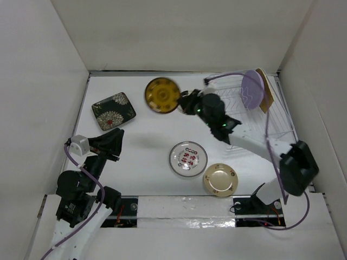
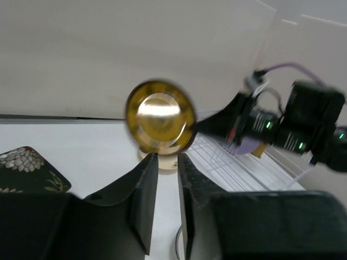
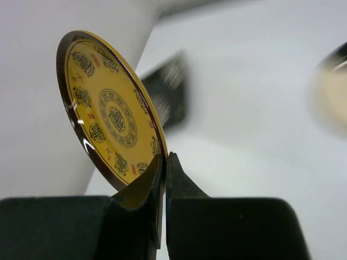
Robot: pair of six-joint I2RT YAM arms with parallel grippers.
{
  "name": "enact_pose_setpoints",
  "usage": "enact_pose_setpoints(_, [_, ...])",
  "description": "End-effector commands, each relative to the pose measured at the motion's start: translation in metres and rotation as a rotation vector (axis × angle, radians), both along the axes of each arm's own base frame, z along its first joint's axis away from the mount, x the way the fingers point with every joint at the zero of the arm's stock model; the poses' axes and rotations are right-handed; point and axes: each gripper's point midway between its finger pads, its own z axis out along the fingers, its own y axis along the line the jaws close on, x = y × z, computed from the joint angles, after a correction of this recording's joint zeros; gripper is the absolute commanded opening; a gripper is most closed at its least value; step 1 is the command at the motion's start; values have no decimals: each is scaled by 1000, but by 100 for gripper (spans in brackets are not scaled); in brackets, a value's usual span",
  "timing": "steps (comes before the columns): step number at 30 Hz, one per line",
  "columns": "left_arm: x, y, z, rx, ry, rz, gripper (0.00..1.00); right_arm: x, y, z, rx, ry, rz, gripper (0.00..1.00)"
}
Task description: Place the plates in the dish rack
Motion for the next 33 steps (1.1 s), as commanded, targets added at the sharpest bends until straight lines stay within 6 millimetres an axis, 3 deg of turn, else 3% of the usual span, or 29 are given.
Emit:
enact_pose_setpoints(1, [-6,-20,10,30,-34,-113,20,40,-128,26,-278,-158,-407,0])
enact_pose_setpoints(3, [-3,-36,2,75,2,-184,26,53,-207,44,-390,-194,-640,0])
enact_pose_setpoints(5, [-2,-45,-3,103,29,-228,29,58,-254,50,-455,-198,-782,0])
enact_pose_setpoints(6, [-2,-46,-4,107,34,-234,30,61,-291,54,-489,-187,-906,0])
enact_pose_setpoints(9, [-7,-48,-2,109,18,-254,30,65,-348,64,-595,-194,-1097,0])
enact_pose_setpoints(13, [-10,-45,1,101,4,-246,30,86,-393,67,-820,-176,-1237,0])
enact_pose_setpoints(16, [-13,-43,3,96,-6,-242,30,94,-409,66,-957,-170,-1273,0])
enact_pose_setpoints(17, [-14,-43,4,94,-10,-241,30,99,-414,56,-1011,-153,-1279,0])
enact_pose_setpoints(22, [-16,-43,4,94,-14,-246,30,103,-417,46,-1147,-142,-1265,0])
enact_pose_setpoints(33, [-11,-44,1,97,2,-240,30,115,-390,-19,-1091,-83,-1131,0])
